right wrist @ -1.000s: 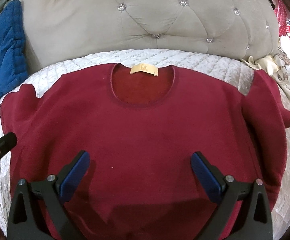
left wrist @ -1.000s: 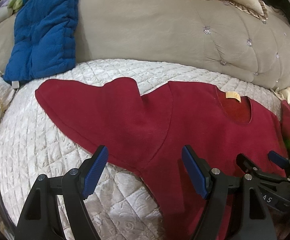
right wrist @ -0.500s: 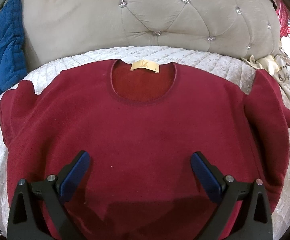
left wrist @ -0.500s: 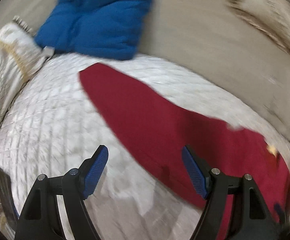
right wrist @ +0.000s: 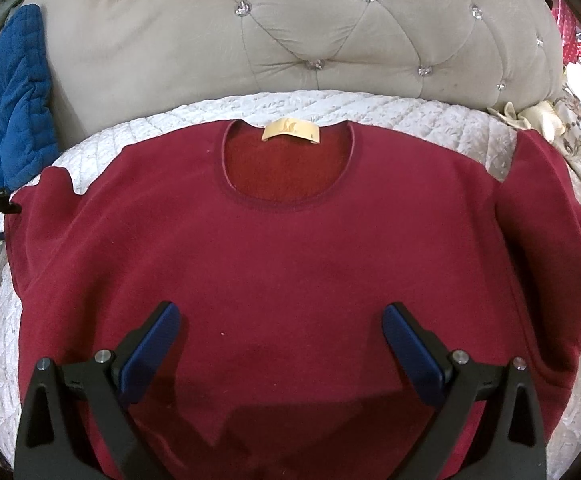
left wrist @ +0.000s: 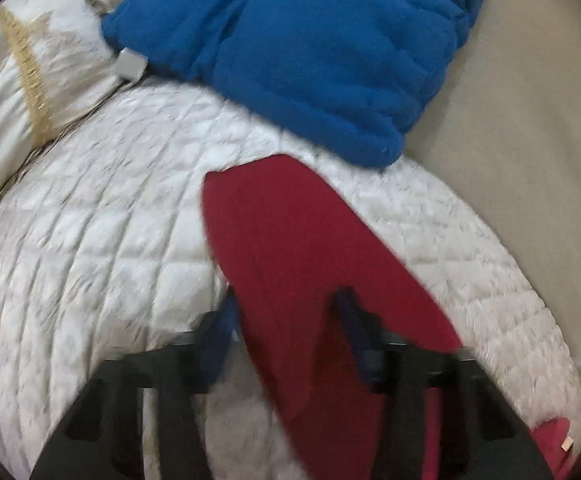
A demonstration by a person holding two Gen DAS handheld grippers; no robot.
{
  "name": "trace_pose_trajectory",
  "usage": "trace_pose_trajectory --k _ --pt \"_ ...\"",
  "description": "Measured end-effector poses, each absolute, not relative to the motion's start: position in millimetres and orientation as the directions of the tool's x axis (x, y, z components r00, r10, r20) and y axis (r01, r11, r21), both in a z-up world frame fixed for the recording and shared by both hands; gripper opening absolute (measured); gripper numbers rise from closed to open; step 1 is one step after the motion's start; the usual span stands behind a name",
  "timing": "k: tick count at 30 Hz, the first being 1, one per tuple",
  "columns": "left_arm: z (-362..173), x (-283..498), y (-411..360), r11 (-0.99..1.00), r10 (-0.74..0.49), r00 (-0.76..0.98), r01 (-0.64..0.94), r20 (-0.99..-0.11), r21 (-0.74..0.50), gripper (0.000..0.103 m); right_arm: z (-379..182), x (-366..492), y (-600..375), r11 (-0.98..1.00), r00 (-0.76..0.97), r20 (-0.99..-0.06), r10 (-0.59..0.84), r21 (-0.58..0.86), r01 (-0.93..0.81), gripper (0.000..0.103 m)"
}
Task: Fold small clothes
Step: 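Grasp the sweater sleeve with the left gripper and lift it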
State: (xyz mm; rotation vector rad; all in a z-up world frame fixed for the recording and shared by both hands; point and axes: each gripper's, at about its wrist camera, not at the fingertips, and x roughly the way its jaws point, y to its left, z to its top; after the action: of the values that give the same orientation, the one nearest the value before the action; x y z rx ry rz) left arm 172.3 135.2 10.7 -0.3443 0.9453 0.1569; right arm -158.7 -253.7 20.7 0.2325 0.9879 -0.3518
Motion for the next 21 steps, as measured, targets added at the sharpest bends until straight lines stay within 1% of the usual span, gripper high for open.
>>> trace_pose_trajectory --k 1,5,8,10,13,16,19,21 --pt "11 174 137 0.931 -0.021 0.585 -0.285 -0.811 -0.229 0.000 21 -159 -253 0.919 0.502 -0.845 -0.185 0.032 0.392 0.103" --pt "28 171 143 0.912 -0.149 0.611 -0.219 -0.777 -0.347 0.000 21 -158 -254 0.920 0.501 -0.845 -0.187 0.029 0.391 0.103" --pt "68 148 132 0.928 -0.211 0.658 -0.099 -0.723 -0.360 0.000 20 -156 -251 0.921 0.489 -0.848 -0.203 0.005 0.389 0.103" --pt "94 129 117 0.929 -0.273 0.670 -0.001 -0.690 -0.369 0.000 20 -155 -251 0.921 0.485 -0.850 -0.206 -0.002 0.388 0.103" --pt "132 89 83 0.920 -0.364 0.677 0.152 -0.640 -0.362 0.000 22 -156 -253 0.921 0.486 -0.852 -0.197 0.009 0.389 0.103" --pt "161 46 29 0.886 -0.462 0.648 0.302 -0.605 -0.353 0.000 35 -163 -259 0.920 0.502 -0.853 -0.143 0.072 0.384 0.103" --pt "169 12 -19 0.850 -0.525 0.608 0.406 -0.595 -0.335 0.000 60 -181 -273 0.899 0.554 -0.821 -0.140 0.129 0.418 0.103" --pt "165 -10 -59 0.818 -0.567 0.566 0.474 -0.598 -0.326 0.000 77 -194 -283 0.889 0.578 -0.801 -0.158 0.139 0.436 0.103"
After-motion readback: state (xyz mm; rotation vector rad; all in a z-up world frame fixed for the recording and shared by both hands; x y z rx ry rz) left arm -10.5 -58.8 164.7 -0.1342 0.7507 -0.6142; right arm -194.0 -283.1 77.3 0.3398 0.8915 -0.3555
